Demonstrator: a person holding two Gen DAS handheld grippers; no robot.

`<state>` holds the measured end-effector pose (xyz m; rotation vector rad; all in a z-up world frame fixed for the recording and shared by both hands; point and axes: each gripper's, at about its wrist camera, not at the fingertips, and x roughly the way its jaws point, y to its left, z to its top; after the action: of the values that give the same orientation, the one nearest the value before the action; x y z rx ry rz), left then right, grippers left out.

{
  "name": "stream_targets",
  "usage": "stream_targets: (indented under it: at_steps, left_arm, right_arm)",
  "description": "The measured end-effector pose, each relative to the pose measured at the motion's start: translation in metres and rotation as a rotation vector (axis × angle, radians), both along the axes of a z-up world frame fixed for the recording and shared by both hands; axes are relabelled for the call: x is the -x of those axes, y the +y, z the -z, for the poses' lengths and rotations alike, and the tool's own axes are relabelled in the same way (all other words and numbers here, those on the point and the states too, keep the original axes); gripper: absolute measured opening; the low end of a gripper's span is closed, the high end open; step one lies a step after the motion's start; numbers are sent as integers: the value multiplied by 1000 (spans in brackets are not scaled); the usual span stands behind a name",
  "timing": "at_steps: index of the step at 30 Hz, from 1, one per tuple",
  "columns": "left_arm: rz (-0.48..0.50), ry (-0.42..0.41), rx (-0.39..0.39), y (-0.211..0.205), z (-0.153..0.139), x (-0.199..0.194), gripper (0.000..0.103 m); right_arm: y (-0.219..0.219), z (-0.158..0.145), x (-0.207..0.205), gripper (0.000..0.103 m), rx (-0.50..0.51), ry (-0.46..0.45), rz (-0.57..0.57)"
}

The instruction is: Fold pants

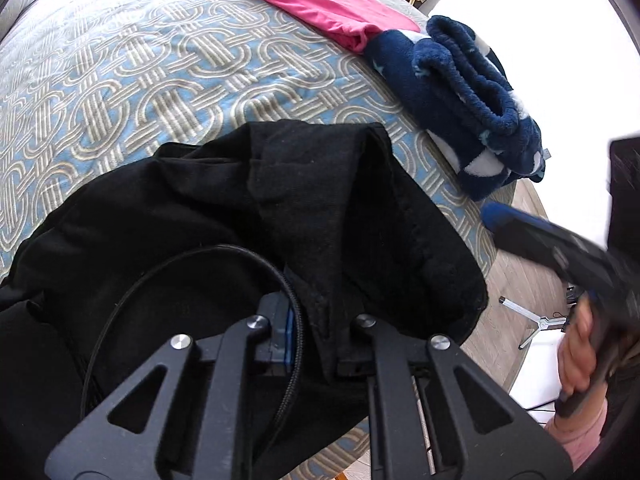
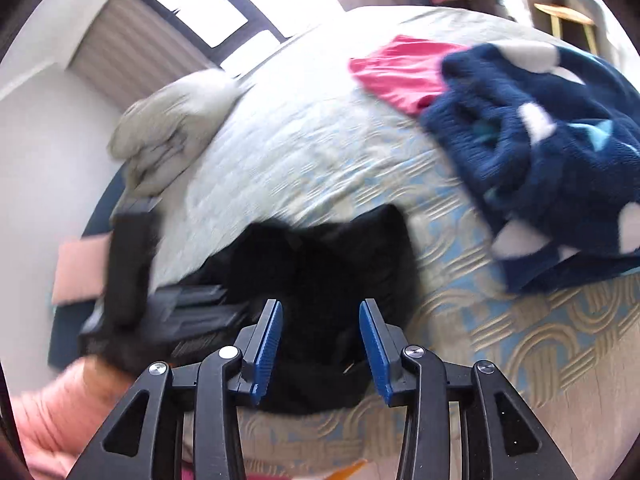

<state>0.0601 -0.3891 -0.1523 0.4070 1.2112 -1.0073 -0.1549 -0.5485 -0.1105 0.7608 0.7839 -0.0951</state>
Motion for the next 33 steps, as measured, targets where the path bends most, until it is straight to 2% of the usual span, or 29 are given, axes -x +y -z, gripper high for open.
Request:
stream_targets:
  at_steps: [3, 5, 7, 9, 10, 11, 12, 16, 19, 21, 24, 26, 28, 33]
  left_arm:
    - [24, -33, 4, -1, -5, 9, 14]
    - [46, -57, 7, 0, -8, 12, 14]
    - [53, -57, 11, 1, -10, 11, 14]
    - [61, -53, 21, 1, -12, 10, 14]
    - [68, -42, 41, 1, -13, 10, 14]
    - [78, -47, 49, 0, -15, 10, 14]
    - [90, -58, 60, 0, -16, 11, 14]
    - [108, -85, 78, -9, -23, 13, 14]
    - [111, -86, 98, -15, -29, 13, 14]
    - [114, -79, 108, -20, -33, 12, 14]
    - [136, -93, 97, -28, -34, 15, 17]
    - [147, -106, 82, -36, -33, 17, 20]
    - [159, -122, 68, -46, -32, 18, 23]
    - [137, -127, 52, -78, -31, 8, 34]
  right_arm:
    - [-23, 23, -31, 41, -90, 88, 29]
    - [-32, 35, -51, 41, -87, 142, 40]
    - [-42, 46, -68, 41, -97, 169, 43]
    - [-50, 58, -78, 41, -172, 181, 55]
    - [-51, 61, -83, 27, -226, 164, 45]
    - [-51, 61, -86, 4, -266, 152, 20]
    - [-51, 59, -93, 3, -316, 139, 11]
    - [-69, 47, -110, 3, -376, 126, 119]
    - [-87, 59, -129, 3, -398, 187, 182]
    - [-88, 68, -142, 3, -348, 231, 158]
    - [-85, 59, -135, 9, -320, 209, 101]
    - [-82, 44, -116, 37, -315, 194, 95]
    - [-82, 27, -92, 53, -203, 221, 153]
    - [-72, -7, -24, 53, -76, 174, 203]
